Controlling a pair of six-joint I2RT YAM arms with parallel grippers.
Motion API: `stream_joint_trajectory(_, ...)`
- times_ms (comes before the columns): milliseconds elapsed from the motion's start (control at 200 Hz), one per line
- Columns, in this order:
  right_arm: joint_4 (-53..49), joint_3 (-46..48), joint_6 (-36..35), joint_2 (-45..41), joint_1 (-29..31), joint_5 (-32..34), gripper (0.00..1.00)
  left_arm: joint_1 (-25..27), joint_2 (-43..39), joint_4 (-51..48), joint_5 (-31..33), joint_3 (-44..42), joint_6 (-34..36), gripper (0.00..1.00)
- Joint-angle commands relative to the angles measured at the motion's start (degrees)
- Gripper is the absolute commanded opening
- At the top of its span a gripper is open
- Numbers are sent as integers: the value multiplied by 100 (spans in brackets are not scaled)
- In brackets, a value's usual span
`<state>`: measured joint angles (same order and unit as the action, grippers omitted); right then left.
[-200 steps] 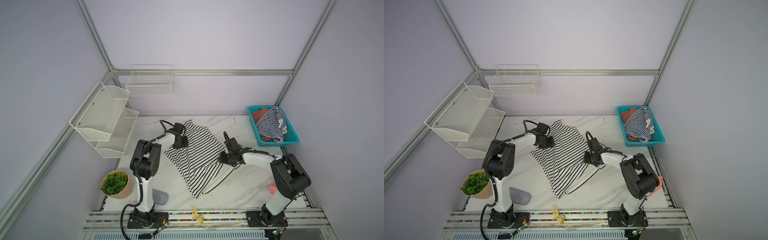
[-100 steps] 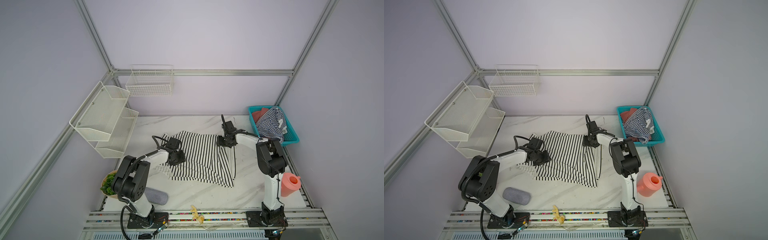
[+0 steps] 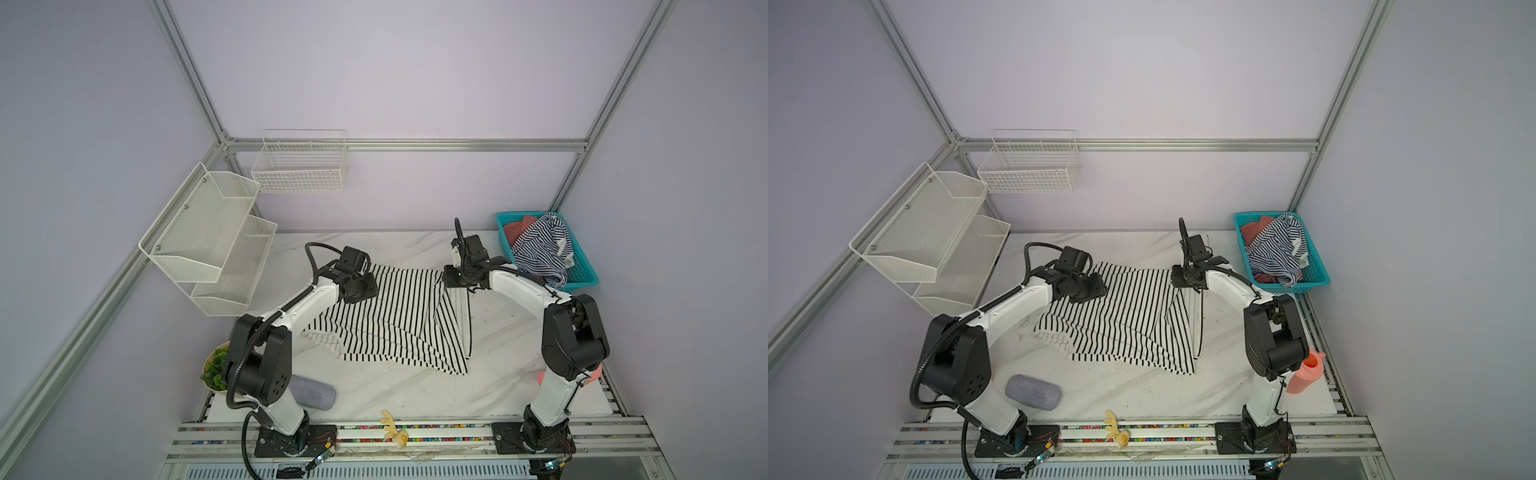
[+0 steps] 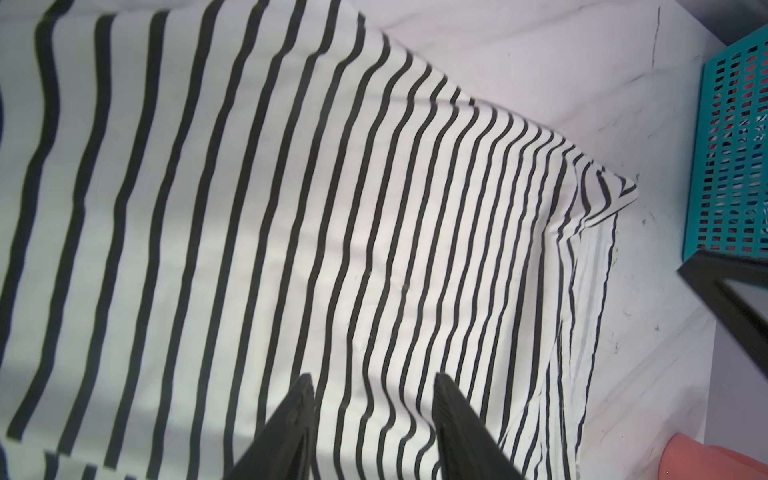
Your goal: Fold and stack the tank tops
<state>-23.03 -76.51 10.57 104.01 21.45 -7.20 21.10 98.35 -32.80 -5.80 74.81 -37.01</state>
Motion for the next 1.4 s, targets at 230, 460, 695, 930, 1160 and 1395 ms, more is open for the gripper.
stream_joint_trajectory(230, 25, 461, -212, 367, -314, -365, 46, -341, 1667, -291, -237, 1700, 581, 46)
stream_joint_trajectory(460, 198, 444, -327, 667, -436, -843, 43, -524, 2114, -306, -239, 1940, 595, 46)
stream_joint_trajectory(695, 307, 487, -362, 804, -446, -1123, 37, -695, 2332, -306, -217, 1901, 590, 46)
stream_joint_trajectory(930, 342, 521, -360, 850, -463, -1273, 37, -755, 2501, -306, -206, 1832, 617, 45)
stream_joint_trajectory(1160, 347, 594, -331, 752, -467, -1266, 29, -803, 2576, -306, -183, 1749, 599, 45)
stream_joint_trajectory(1395, 359, 613, -309, 700, -472, -1272, 19, -827, 2615, -306, -147, 1726, 599, 45)
